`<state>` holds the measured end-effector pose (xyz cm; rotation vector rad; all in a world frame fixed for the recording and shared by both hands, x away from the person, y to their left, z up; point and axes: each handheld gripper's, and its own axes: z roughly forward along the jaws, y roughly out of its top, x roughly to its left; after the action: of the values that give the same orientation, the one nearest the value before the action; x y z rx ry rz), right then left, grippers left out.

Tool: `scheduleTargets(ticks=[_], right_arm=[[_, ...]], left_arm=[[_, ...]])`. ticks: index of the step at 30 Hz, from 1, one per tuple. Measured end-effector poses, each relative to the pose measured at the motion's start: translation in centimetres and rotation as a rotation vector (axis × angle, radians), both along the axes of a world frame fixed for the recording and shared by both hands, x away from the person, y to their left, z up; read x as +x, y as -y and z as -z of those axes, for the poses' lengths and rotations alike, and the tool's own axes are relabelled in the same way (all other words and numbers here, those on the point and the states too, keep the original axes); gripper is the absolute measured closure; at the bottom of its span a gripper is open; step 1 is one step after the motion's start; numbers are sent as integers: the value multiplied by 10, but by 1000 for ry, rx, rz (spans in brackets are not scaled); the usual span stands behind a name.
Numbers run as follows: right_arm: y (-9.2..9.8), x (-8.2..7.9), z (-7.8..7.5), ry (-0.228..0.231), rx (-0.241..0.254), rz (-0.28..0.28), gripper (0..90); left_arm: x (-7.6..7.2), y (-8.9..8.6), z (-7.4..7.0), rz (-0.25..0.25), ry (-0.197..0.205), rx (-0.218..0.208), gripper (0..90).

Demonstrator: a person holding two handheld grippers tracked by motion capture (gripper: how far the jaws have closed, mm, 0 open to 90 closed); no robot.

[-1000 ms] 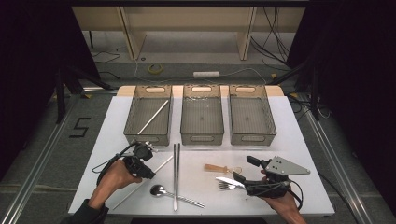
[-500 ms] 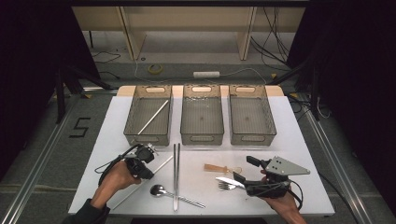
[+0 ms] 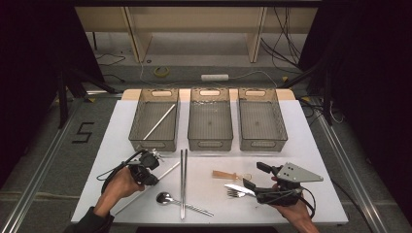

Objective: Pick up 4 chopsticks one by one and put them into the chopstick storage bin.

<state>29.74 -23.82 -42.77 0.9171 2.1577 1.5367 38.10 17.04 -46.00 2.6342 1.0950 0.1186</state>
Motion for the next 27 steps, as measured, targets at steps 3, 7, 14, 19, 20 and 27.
scheduleTargets(ticks=[3,7,14,19,20,27], right_arm=[[0,0,0,-1,0,-1,258],[0,0,0,-1,-2,0,259],[0,0,0,-1,-4,0,259],[0,0,0,-1,-1,1,259],[0,0,0,-1,-3,1,259],[0,1,1,-2,-2,2,259]], left_arm=[[1,-4,-4,-2,9,-16,841],[0,-7,-6,-6,17,-29,841],[0,-11,-14,7,17,-35,842],[-2,-12,-26,7,43,-64,842],[-3,-11,-28,8,40,-68,842],[0,-7,-58,35,100,-132,842]])
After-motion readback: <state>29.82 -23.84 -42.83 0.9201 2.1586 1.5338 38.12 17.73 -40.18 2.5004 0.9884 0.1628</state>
